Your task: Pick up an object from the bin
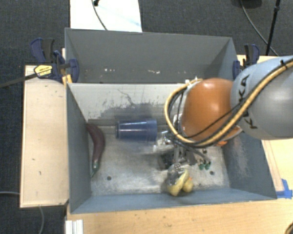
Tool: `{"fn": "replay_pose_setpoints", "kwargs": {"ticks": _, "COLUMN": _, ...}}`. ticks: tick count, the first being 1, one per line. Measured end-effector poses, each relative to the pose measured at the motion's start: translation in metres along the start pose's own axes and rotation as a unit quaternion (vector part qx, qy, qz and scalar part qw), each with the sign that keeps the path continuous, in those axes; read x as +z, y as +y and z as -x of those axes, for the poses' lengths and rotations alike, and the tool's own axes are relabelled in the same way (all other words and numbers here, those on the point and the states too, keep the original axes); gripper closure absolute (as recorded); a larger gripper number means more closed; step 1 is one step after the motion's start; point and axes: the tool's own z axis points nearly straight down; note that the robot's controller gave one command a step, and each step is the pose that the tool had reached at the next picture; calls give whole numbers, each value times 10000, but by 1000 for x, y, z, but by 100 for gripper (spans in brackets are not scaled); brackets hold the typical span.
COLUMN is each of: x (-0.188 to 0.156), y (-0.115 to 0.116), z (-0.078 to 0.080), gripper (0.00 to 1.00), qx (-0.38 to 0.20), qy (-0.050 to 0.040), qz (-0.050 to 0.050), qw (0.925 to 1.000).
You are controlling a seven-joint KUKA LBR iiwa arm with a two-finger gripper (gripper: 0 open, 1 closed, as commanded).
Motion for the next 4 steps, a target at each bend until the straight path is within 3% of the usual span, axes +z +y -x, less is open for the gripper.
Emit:
{"fn": "replay_pose_setpoints", "kwargs": {"ticks": 1, "x": 11, "y": -48, "z": 8, "gripper": 0, "qx": 15, "qy": 41, "qz": 0, "qw": 10000}}
{"fn": "replay_pose_setpoints", "kwargs": {"ticks": 2, "x": 14, "y": -74, "z": 36, "gripper": 0, "qx": -789, "qy": 34, "qz": -1, "qw": 9969}}
{"fn": "replay_pose_setpoints", "kwargs": {"ticks": 3, "x": 52, "y": -86, "z": 43, "gripper": 0, "qx": -225, "qy": -30, "qz": -10, "qw": 9997}}
{"fn": "replay_pose_setpoints", "kwargs": {"ticks": 4, "x": 60, "y": -89, "z": 55, "gripper": 100, "qx": -967, "qy": 165, "qz": 126, "qw": 9951}}
